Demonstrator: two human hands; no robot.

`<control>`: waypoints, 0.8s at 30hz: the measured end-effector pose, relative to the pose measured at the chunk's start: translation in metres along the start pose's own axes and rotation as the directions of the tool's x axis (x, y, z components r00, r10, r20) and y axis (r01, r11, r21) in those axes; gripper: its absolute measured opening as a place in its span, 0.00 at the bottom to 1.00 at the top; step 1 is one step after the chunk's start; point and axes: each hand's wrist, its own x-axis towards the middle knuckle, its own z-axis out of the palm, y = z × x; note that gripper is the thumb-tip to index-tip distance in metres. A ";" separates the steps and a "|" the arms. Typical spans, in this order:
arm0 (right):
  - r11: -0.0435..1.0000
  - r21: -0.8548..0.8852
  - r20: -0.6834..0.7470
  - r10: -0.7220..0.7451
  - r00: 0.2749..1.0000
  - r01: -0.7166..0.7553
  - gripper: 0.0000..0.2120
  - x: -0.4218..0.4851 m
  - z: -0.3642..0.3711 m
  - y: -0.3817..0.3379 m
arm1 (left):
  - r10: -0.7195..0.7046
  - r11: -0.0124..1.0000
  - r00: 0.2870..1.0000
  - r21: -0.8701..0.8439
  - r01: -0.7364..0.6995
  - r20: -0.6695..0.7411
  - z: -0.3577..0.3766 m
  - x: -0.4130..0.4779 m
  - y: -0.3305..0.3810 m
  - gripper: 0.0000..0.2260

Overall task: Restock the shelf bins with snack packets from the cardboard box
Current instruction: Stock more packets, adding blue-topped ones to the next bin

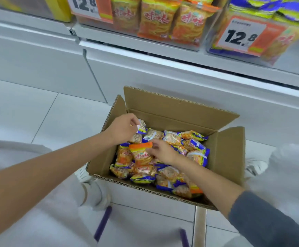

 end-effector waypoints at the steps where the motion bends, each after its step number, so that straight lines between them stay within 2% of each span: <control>1: 0.997 0.075 -0.043 -0.015 0.999 0.018 0.03 -0.011 -0.020 -0.007 | -0.026 0.999 0.999 -0.023 0.027 0.020 0.004 0.001 0.005 0.11; 3: 0.984 0.168 -0.120 -0.034 0.992 0.054 0.02 -0.040 -0.054 -0.025 | -0.057 0.998 0.982 -0.029 0.064 0.178 0.015 0.003 0.014 0.34; 4: 0.978 0.193 -0.149 -0.046 0.988 0.074 0.02 -0.056 -0.068 -0.033 | -0.064 0.997 0.957 -0.021 0.073 0.281 0.022 0.003 0.020 0.42; 5: 0.973 0.213 -0.168 -0.048 0.985 0.084 0.05 -0.070 -0.079 -0.035 | -0.057 0.997 0.927 -0.034 0.075 0.370 0.030 0.001 0.027 0.45; 7: 0.969 0.243 -0.171 -0.008 0.985 0.050 0.13 -0.096 -0.090 -0.029 | -0.036 0.987 0.885 -0.124 0.105 0.464 0.047 -0.001 0.036 0.36; 9: 0.976 0.210 -0.137 0.091 0.986 -0.060 0.24 -0.115 -0.091 -0.007 | -0.022 0.986 0.907 -0.139 0.088 0.421 0.060 -0.006 0.041 0.26; 12: 0.966 -0.125 -0.018 0.224 0.974 -0.225 0.32 -0.127 -0.084 0.024 | -0.030 0.994 0.944 -0.086 0.061 0.328 0.068 -0.008 0.038 0.24; 14: 0.921 -0.295 0.112 0.297 0.948 -0.254 0.34 -0.124 -0.074 0.038 | -0.056 0.994 0.957 -0.073 0.080 0.284 0.067 -0.008 0.032 0.23; 17: 0.859 -0.448 0.170 0.353 0.920 -0.247 0.33 -0.115 -0.060 0.048 | -0.067 0.995 0.962 -0.051 0.084 0.265 0.063 -0.010 0.026 0.20; 19: 0.867 -0.436 0.157 0.337 0.928 -0.241 0.25 -0.109 -0.056 0.051 | -0.036 0.995 0.963 -0.084 0.060 0.266 0.059 -0.012 0.023 0.15; 21: 0.928 -0.283 0.087 0.275 0.957 -0.241 0.15 -0.105 -0.061 0.043 | 0.001 0.987 0.968 -0.153 0.039 0.253 0.056 -0.013 0.021 0.13; 22: 0.956 -0.190 0.040 0.235 0.971 -0.224 0.12 -0.102 -0.066 0.035 | 0.020 0.982 0.970 -0.189 0.027 0.242 0.053 -0.014 0.021 0.15; 24: 0.988 -0.057 -0.035 0.141 0.989 -0.143 0.12 -0.096 -0.079 0.013 | 0.066 0.971 0.970 -0.240 -0.007 0.236 0.049 -0.015 0.021 0.17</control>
